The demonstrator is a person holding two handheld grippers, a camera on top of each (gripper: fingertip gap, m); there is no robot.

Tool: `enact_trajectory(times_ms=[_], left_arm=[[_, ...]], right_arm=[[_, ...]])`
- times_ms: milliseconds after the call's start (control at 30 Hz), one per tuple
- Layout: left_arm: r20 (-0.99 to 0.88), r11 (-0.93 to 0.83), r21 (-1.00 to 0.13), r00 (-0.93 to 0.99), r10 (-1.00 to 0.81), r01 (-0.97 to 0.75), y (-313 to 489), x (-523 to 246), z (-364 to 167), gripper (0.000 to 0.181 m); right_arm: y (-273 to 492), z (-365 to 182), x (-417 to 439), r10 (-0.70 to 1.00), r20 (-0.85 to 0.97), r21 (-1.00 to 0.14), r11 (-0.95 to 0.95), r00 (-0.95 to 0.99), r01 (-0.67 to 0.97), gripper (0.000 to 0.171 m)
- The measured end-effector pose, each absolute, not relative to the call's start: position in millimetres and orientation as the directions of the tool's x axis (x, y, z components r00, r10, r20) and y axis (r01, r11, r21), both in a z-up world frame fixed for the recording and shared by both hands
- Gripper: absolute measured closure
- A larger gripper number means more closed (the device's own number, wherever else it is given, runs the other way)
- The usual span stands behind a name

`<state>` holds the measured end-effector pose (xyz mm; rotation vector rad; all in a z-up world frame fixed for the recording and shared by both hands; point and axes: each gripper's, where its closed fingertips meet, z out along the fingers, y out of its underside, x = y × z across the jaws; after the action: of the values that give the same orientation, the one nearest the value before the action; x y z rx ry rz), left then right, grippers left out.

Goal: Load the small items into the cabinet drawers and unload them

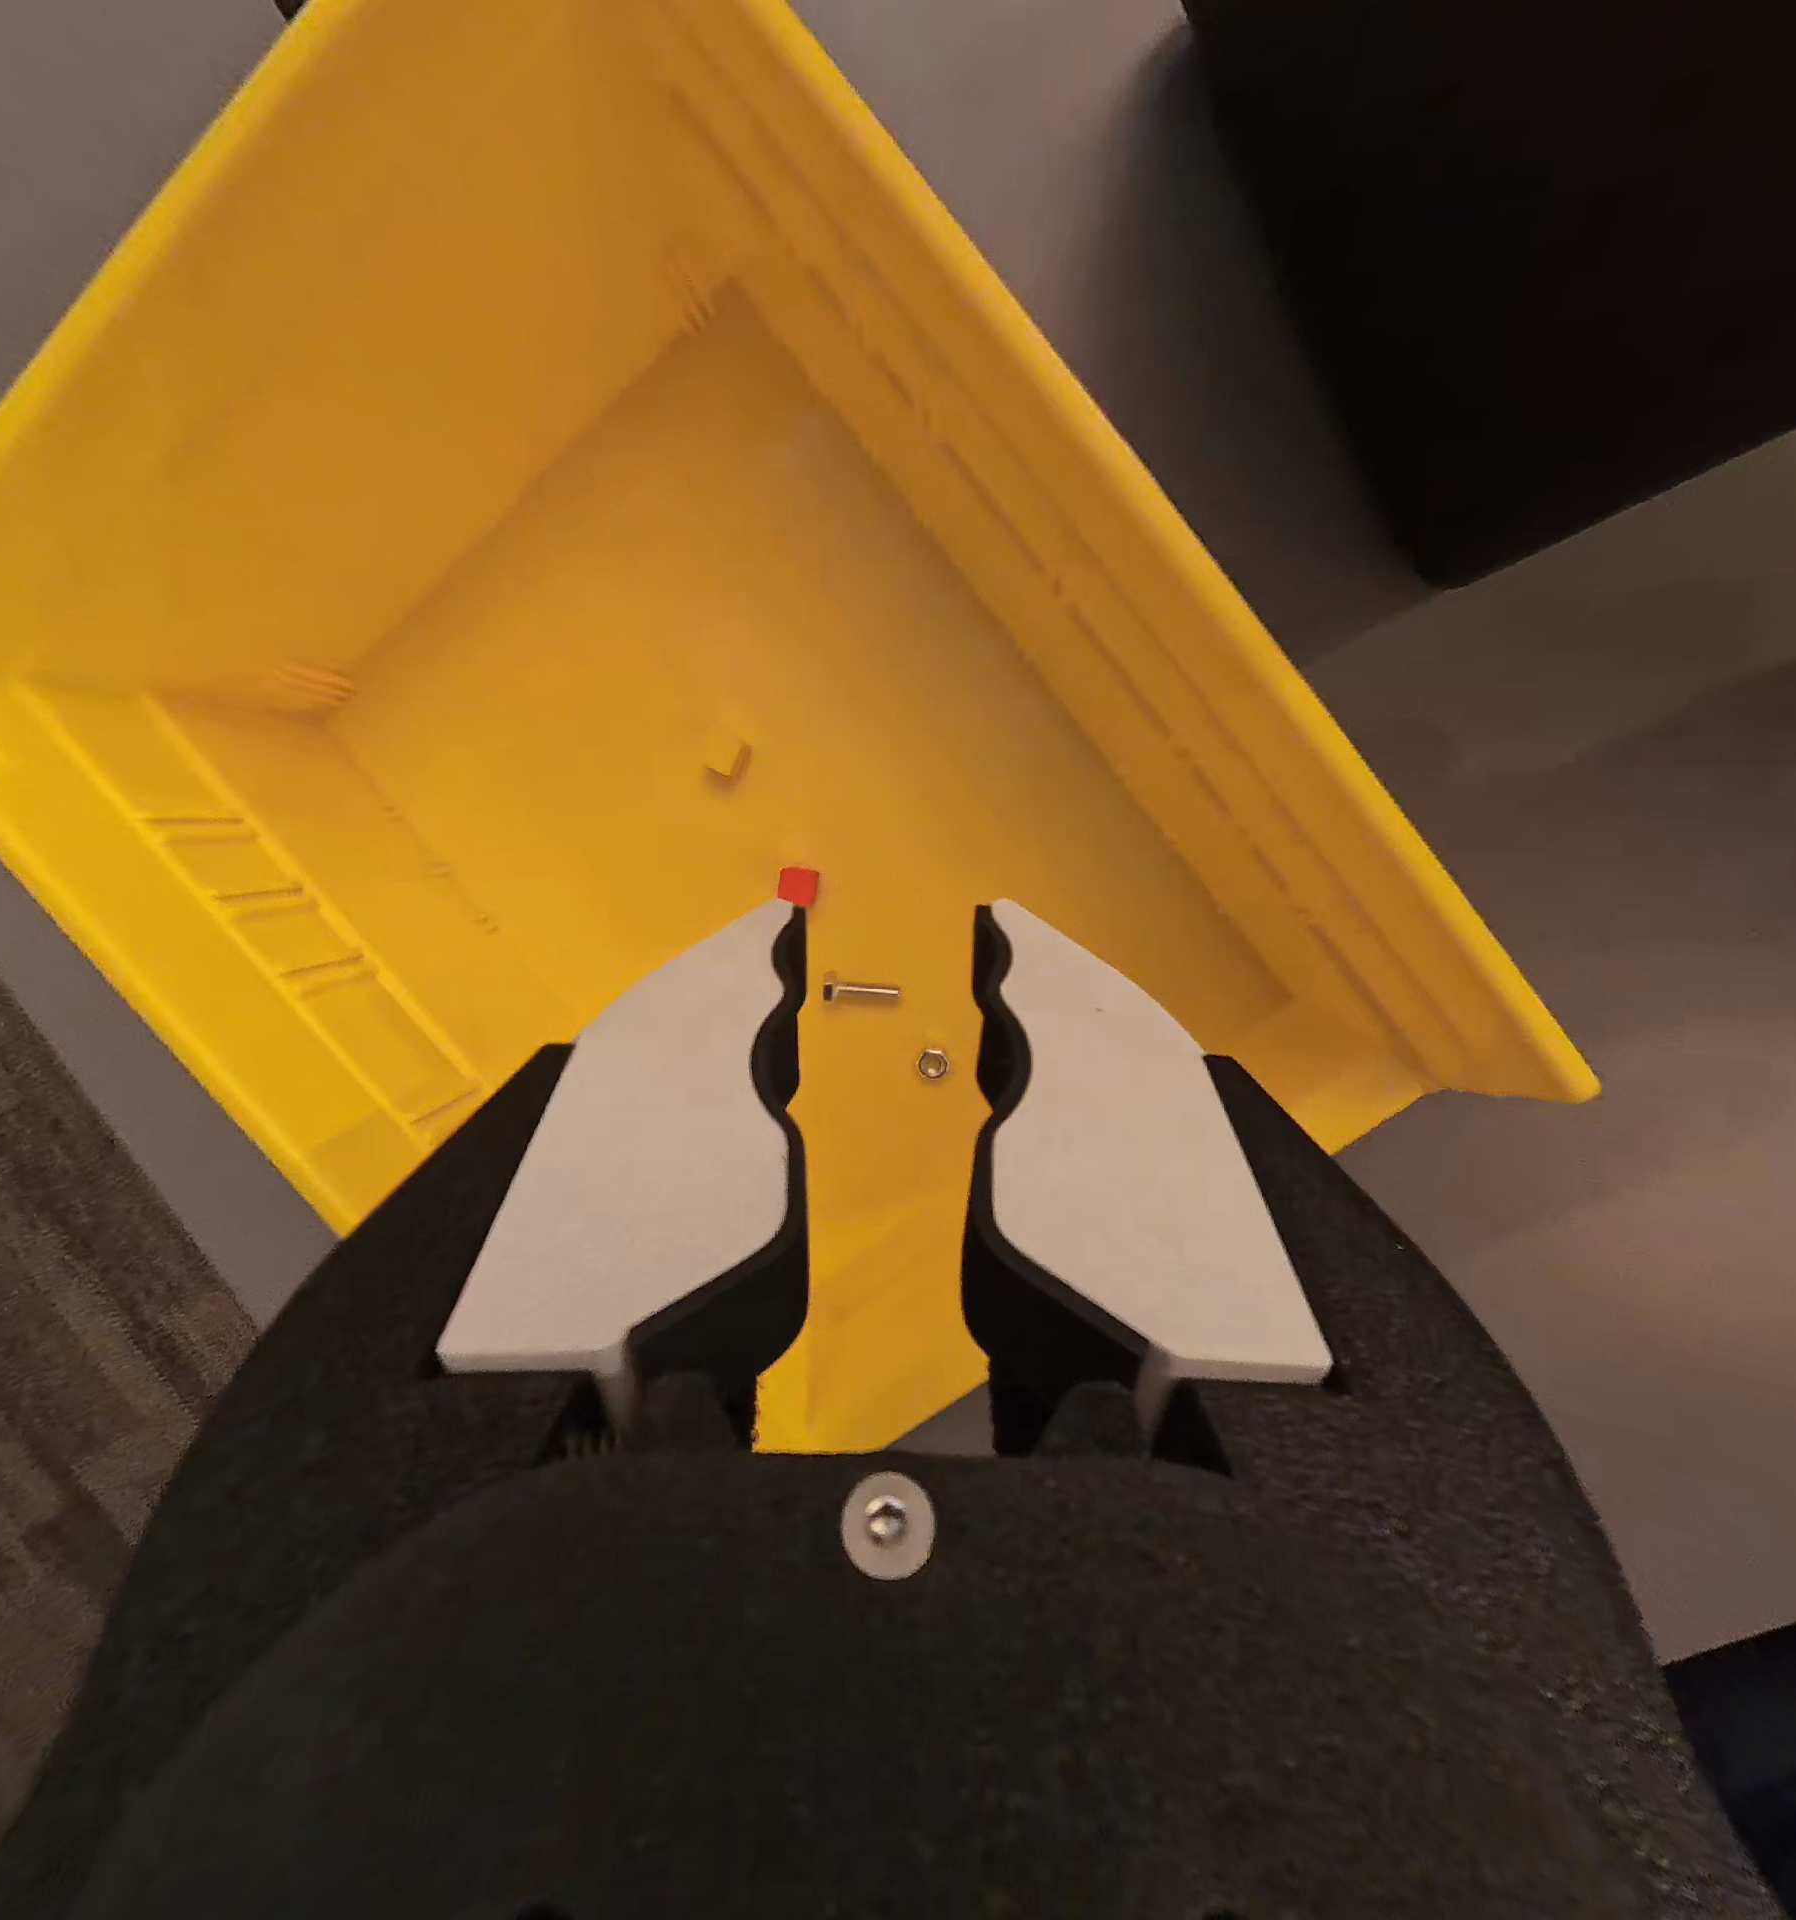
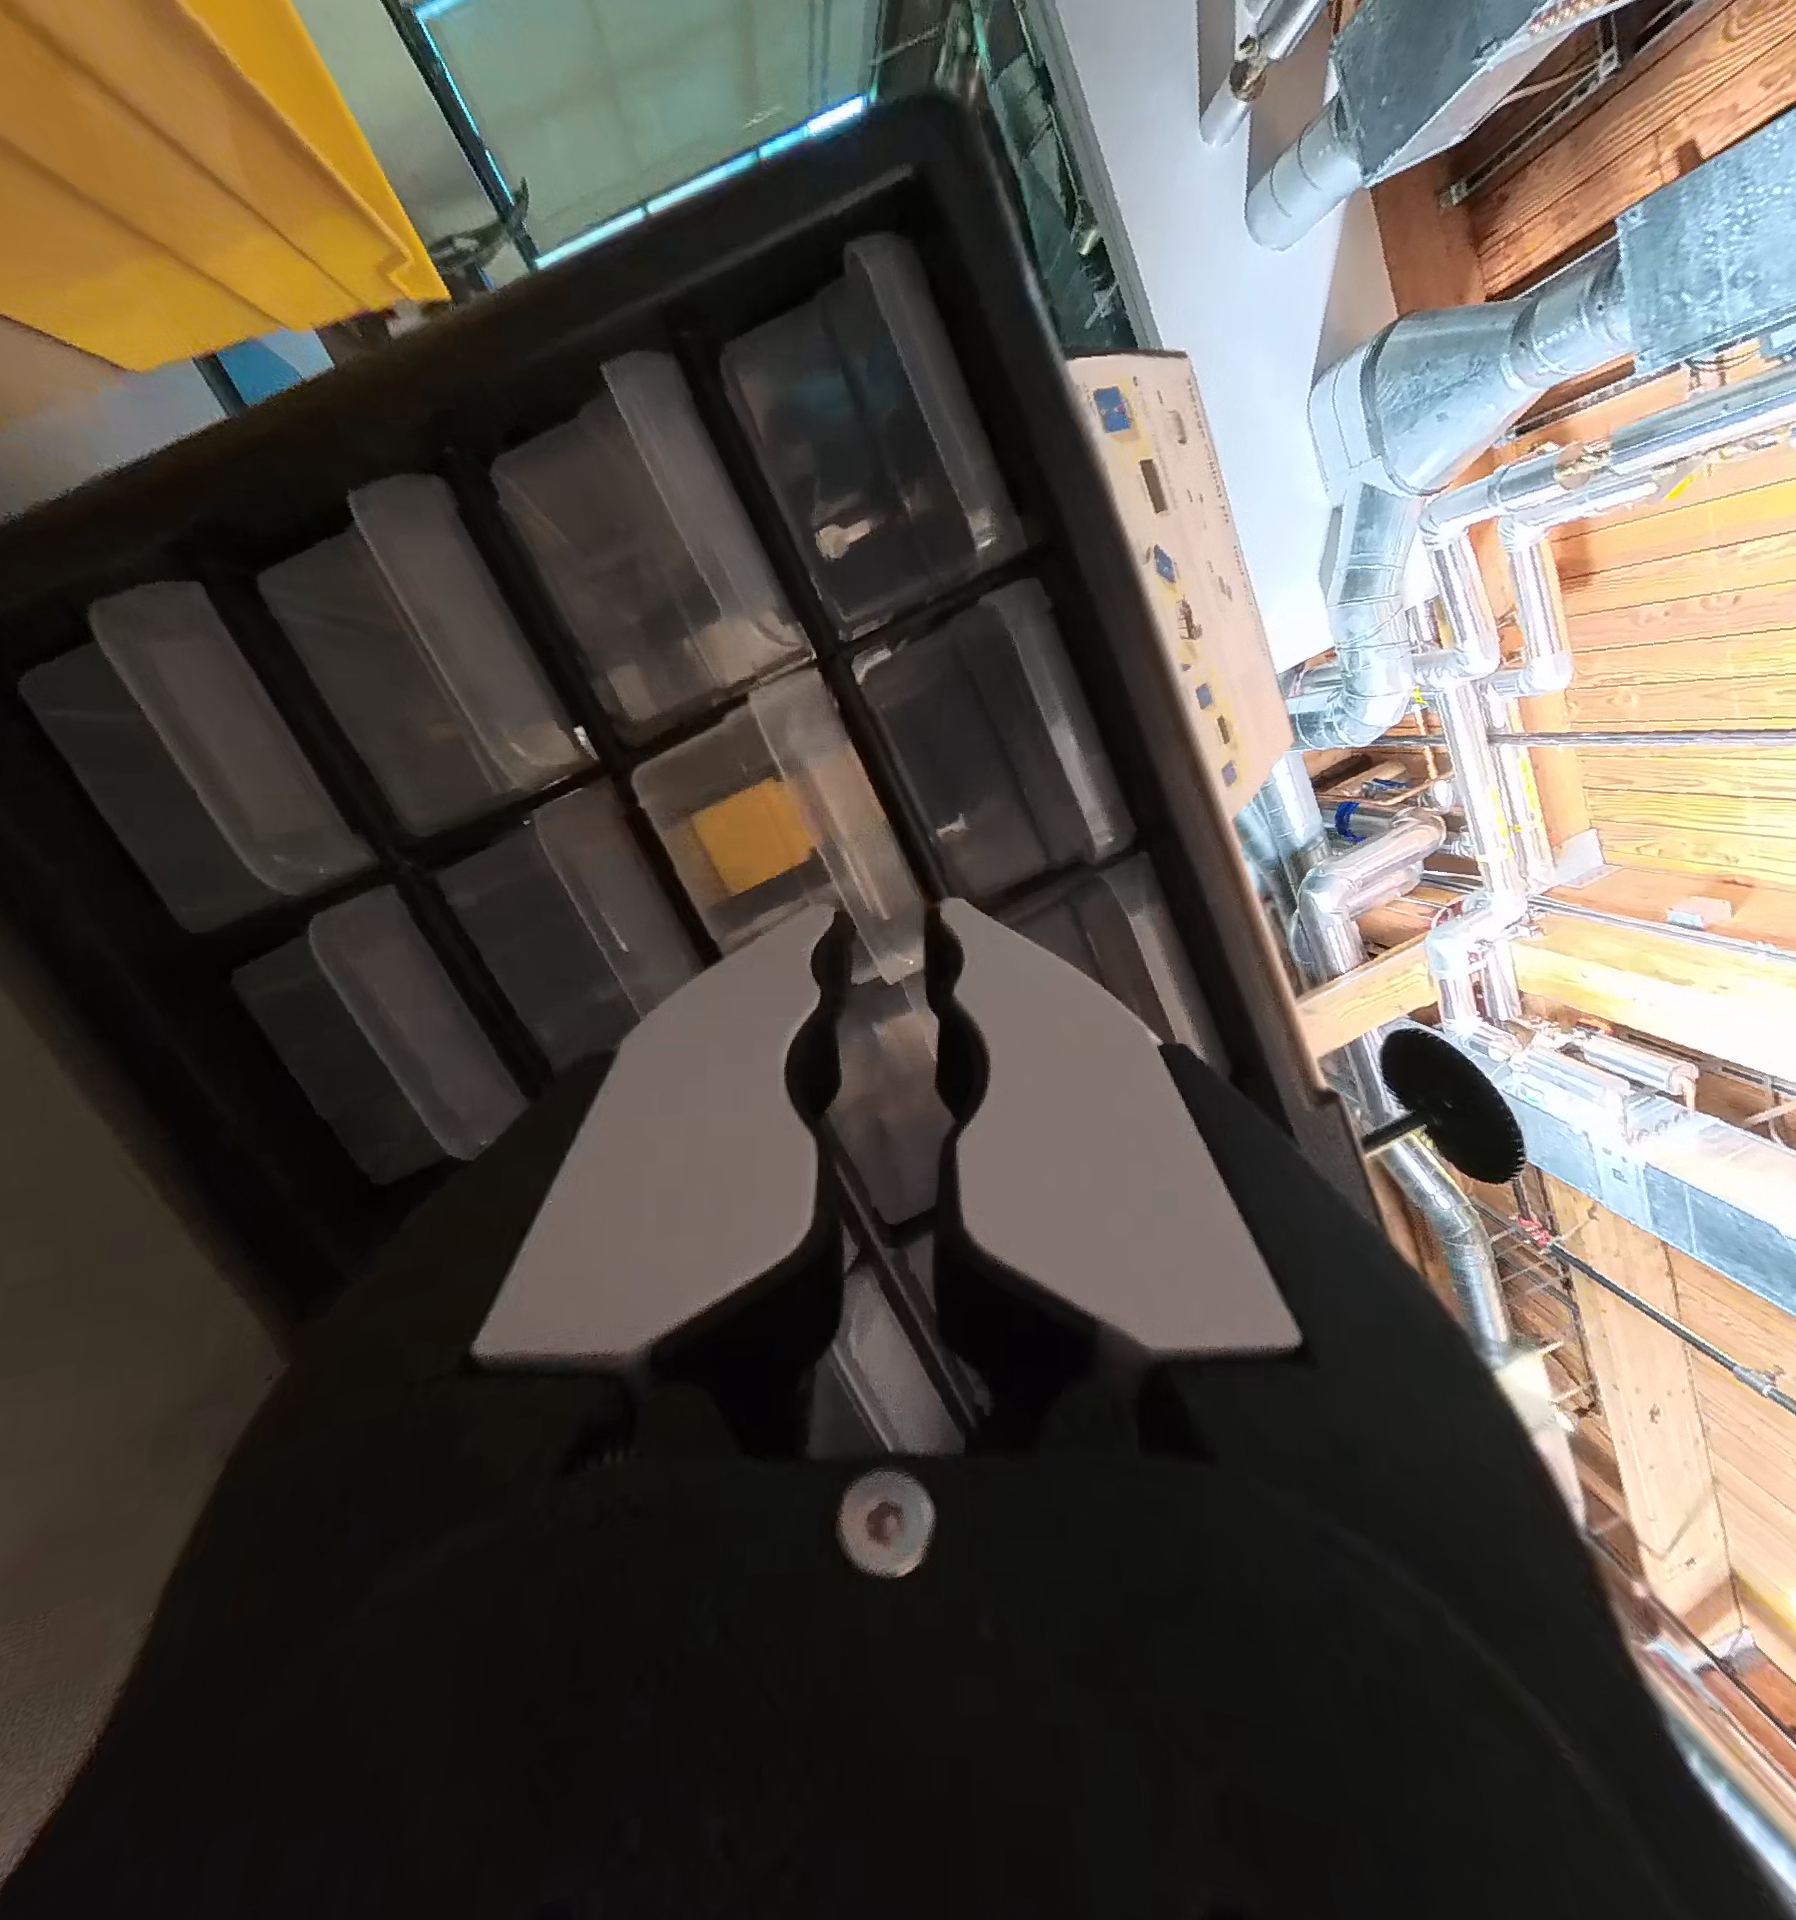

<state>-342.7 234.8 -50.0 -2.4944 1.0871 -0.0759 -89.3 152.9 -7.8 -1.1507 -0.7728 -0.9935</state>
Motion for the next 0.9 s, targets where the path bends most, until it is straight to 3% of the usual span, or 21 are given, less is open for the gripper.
enact_trajectory(times_ms=[600, 900], left_arm=[[-0.096, -0.723, -0.291, 0.770, -0.630, -0.627, 265, -372, -98, 0.148], [-0.308, -0.539, -0.368, 0.646, -0.699, -0.758, 310, -366, -119, 0.146]], right_arm=[[146, -9, -80, -0.222, 0.907, -0.348, 0.081, 0.357, 0.934, 0.148], [144, -15, -44, -0.200, 0.887, -0.421, 0.016, 0.416, 0.907, 0.148]])
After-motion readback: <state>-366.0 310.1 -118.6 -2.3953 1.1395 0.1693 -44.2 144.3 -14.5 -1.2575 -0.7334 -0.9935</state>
